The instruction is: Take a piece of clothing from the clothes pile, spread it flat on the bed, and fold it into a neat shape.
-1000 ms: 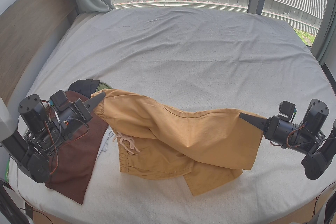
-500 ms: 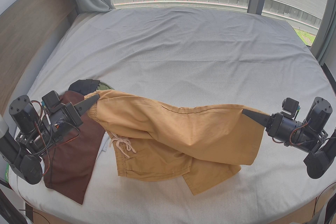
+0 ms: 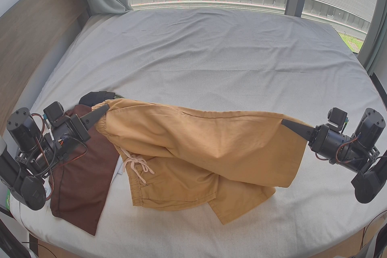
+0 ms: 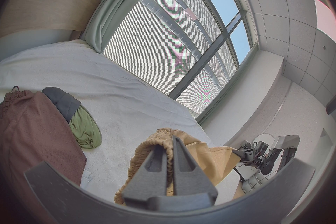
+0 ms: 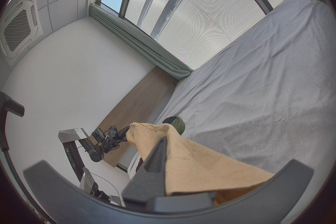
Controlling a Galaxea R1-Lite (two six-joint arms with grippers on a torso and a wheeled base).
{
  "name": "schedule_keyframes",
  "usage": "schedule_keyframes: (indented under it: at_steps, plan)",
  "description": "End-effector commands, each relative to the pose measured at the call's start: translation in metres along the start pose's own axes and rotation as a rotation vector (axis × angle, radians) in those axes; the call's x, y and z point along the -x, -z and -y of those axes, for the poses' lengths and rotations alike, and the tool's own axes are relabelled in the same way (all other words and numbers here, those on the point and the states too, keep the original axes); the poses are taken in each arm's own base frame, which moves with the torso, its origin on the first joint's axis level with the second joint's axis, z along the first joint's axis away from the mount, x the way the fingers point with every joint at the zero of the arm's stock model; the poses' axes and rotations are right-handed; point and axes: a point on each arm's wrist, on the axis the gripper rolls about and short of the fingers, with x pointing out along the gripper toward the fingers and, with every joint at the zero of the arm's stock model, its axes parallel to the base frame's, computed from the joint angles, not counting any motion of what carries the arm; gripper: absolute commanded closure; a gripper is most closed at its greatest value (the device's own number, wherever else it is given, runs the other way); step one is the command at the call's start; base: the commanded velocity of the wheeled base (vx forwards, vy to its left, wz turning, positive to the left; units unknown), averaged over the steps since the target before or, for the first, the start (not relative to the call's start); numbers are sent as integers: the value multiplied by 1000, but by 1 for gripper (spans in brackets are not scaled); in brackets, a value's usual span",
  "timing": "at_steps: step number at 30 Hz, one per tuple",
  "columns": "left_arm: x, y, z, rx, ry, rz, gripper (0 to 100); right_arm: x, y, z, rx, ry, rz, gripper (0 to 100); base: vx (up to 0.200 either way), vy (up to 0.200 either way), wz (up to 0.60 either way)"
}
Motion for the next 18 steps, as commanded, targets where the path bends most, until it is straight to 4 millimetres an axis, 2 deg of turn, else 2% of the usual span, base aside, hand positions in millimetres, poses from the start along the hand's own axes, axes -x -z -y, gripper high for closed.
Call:
schedule_keyframes:
  at_steps: [1,18]
  plan:
    - [1,0,-2,1,-8,2,100,1,-5,2,8,6,18,100,0,0,0]
    - [0,-1,-12,3,-35,6,100,7,-18,7,28,27,66,100,0,0,0]
